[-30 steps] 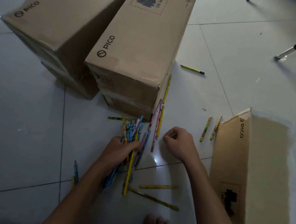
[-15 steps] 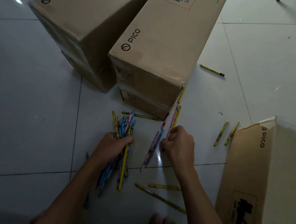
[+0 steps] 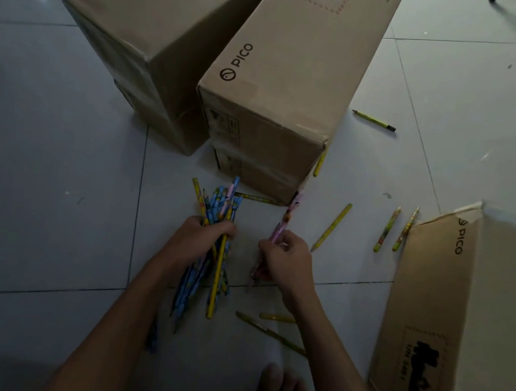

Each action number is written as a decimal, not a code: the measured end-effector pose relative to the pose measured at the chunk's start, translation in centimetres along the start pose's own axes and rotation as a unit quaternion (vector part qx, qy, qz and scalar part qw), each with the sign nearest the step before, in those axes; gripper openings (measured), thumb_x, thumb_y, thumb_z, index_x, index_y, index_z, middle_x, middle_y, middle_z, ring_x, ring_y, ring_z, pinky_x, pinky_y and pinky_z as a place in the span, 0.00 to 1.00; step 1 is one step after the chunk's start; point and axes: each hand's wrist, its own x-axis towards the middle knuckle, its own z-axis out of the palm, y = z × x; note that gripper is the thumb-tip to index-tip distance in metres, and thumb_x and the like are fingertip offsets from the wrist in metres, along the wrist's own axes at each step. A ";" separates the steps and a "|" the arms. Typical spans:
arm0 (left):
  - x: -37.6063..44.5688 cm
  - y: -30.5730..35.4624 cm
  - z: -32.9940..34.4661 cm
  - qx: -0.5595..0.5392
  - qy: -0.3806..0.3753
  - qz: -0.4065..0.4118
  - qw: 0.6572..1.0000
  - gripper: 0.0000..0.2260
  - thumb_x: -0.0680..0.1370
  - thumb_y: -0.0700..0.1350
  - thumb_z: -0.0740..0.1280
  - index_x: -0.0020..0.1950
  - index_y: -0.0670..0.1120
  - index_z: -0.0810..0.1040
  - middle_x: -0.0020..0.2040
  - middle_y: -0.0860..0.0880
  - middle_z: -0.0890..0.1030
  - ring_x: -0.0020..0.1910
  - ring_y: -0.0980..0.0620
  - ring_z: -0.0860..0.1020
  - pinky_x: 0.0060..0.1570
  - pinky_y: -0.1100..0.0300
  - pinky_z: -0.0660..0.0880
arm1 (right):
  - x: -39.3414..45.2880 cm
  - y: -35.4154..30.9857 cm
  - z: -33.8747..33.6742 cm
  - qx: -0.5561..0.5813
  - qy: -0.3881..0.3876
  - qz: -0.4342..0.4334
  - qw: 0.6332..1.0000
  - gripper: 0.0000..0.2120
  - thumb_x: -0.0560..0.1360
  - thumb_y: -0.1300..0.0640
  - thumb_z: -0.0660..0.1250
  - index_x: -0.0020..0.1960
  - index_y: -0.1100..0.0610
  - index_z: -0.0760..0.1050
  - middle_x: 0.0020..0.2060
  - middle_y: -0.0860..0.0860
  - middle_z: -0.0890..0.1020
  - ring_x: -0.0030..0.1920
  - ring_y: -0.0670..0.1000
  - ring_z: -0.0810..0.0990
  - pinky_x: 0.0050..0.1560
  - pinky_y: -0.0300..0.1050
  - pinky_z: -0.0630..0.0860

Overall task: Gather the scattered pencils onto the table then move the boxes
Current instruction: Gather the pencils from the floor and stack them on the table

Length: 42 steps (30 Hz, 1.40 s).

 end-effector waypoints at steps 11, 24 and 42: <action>-1.0 -0.4 -2.7 -0.046 0.034 0.014 0.998 0.08 0.76 0.45 0.70 0.43 0.41 0.80 0.34 0.43 0.83 0.32 0.49 0.82 0.39 0.56 0.77 | -2.2 0.7 3.0 -0.078 -0.063 -0.042 0.994 0.09 0.76 0.60 0.66 0.40 0.65 0.76 0.31 0.54 0.82 0.29 0.48 0.79 0.31 0.45 0.77; -2.2 -3.2 -7.8 -0.068 0.046 0.005 0.997 0.03 0.76 0.37 0.70 0.45 0.37 0.77 0.33 0.42 0.82 0.29 0.45 0.80 0.31 0.55 0.78 | -1.8 -0.4 6.1 -0.263 -0.130 -0.111 0.949 0.15 0.77 0.54 0.67 0.60 0.60 0.71 0.54 0.59 0.80 0.54 0.62 0.80 0.44 0.47 0.74; -3.7 -9.4 -9.2 0.132 0.205 -0.048 0.969 0.19 0.64 0.53 0.82 0.37 0.44 0.76 0.32 0.50 0.78 0.29 0.55 0.75 0.26 0.65 0.69 | -2.6 0.4 10.8 -0.269 -0.181 -0.208 0.923 0.19 0.81 0.51 0.64 0.32 0.54 0.68 0.28 0.48 0.71 0.29 0.42 0.68 0.28 0.35 0.59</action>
